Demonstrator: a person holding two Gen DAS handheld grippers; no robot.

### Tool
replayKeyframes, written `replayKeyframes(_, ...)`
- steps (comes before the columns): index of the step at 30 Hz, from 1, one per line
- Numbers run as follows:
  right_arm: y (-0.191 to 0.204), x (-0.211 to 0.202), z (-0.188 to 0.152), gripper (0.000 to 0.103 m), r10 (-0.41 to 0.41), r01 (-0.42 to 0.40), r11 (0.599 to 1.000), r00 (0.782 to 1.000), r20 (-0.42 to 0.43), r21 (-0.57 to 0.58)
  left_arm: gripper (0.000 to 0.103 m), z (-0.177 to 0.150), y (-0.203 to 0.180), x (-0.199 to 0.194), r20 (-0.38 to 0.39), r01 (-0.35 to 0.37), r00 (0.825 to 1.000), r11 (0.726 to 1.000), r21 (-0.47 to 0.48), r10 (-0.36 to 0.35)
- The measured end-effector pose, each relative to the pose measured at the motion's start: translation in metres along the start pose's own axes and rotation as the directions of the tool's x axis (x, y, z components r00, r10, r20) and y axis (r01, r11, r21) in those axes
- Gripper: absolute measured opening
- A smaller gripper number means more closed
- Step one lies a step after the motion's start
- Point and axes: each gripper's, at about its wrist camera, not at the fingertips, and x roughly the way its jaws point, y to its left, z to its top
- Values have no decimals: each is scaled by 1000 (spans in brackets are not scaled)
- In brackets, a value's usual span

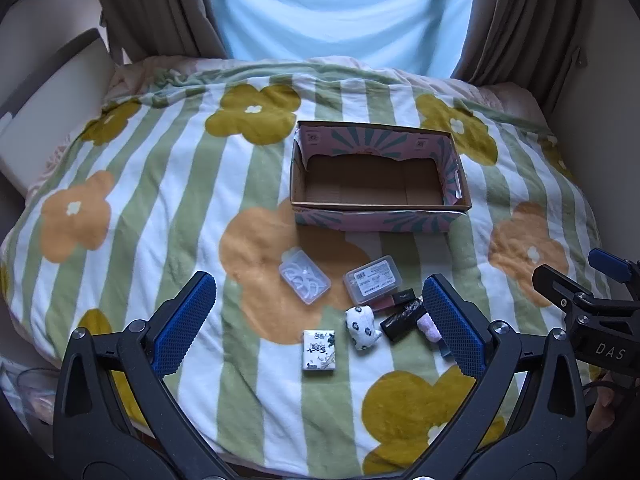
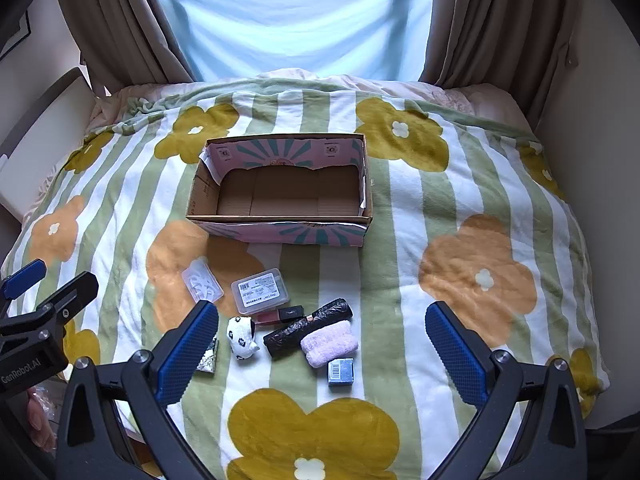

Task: Organize objects
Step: 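Move both tools toward the items in front of the pink box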

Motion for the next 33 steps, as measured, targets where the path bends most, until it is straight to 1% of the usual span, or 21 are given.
replayKeyframes(7, 1, 0, -1, 102, -1, 1, 1000, 1000, 0, -2, 103, 0, -3, -2, 16, -4, 1000, 1000, 20, 4)
replayKeyframes(15, 0, 0, -1, 102, -2, 2, 1000, 1000, 1, -5, 103, -3, -3, 1, -5, 2, 1000, 1000, 18, -2)
replayKeyframes(26, 1, 0, 4, 102, -6, 6, 1000, 1000, 0, -10, 103, -5, 1, 1, -8, -3, 1000, 1000, 22, 3)
replayKeyframes(33, -1, -2, 1, 102, 3, -3, 1000, 1000, 10, -3, 103, -6, 1, 1, -6, 13, 1000, 1000, 20, -12)
